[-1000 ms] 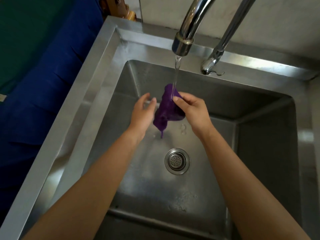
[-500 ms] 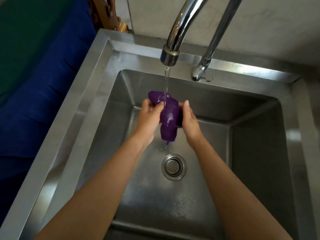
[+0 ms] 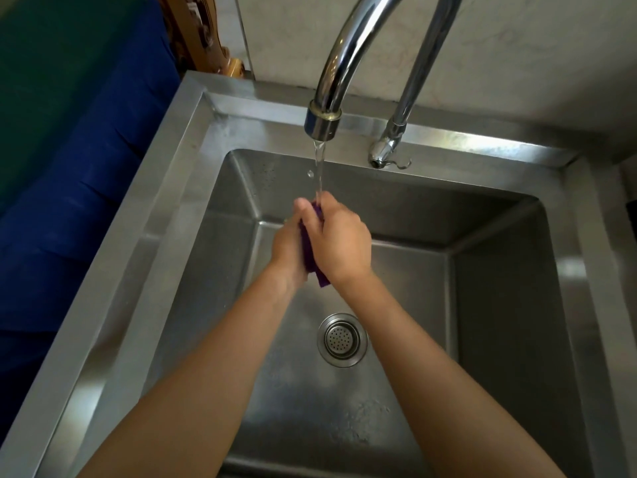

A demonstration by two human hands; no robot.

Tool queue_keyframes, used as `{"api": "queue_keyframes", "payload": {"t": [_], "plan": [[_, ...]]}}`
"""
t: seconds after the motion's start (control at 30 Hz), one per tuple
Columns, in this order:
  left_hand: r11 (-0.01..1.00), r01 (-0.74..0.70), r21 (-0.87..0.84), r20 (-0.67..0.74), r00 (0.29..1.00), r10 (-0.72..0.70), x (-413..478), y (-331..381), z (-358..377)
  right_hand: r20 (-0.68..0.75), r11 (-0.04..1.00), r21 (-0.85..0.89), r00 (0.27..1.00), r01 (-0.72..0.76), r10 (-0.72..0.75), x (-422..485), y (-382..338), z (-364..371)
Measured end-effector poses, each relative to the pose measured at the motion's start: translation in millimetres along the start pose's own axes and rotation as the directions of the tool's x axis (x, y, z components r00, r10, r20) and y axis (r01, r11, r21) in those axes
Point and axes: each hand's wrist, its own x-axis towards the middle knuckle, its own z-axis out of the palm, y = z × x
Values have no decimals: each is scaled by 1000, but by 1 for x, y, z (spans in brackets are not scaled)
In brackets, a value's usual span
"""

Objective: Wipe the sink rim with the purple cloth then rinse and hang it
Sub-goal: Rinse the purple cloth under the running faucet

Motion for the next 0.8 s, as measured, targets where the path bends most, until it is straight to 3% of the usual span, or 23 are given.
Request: {"api": "queue_keyframes", "payload": {"t": [0.17, 0.3, 0.37, 0.5, 0.57, 0.63, 0.7, 0.8], "plan": [[997, 73, 39, -82, 994, -70, -3, 2, 12, 2, 988, -71, 991, -136, 136, 27, 9, 3], [953, -51, 299, -240, 962, 127, -3, 5, 8, 96, 964, 113, 968, -241, 231, 37, 29, 12], [933, -119, 340, -243, 947, 210, -3, 7, 3, 201, 930, 263, 957, -257, 208, 36, 38, 11], [965, -101, 244, -227, 961, 158, 6, 16, -2, 266, 892, 409, 960, -192, 85, 21, 36, 2], [980, -86, 177, -203, 972, 122, 12, 13, -3, 203, 931, 354, 979, -92, 19, 9, 25, 4], [987, -71, 143, -126, 988, 89, 7, 8, 1, 116, 989, 147, 993, -17, 0, 2, 11, 8], [997, 7, 83, -69, 998, -2, 0, 5, 5, 22, 998, -51, 999, -28, 29, 6, 3, 8], [980, 175, 95, -79, 983, -168, -8, 4, 10, -2, 984, -151, 996, -91, 92, 22, 4, 6]]}}
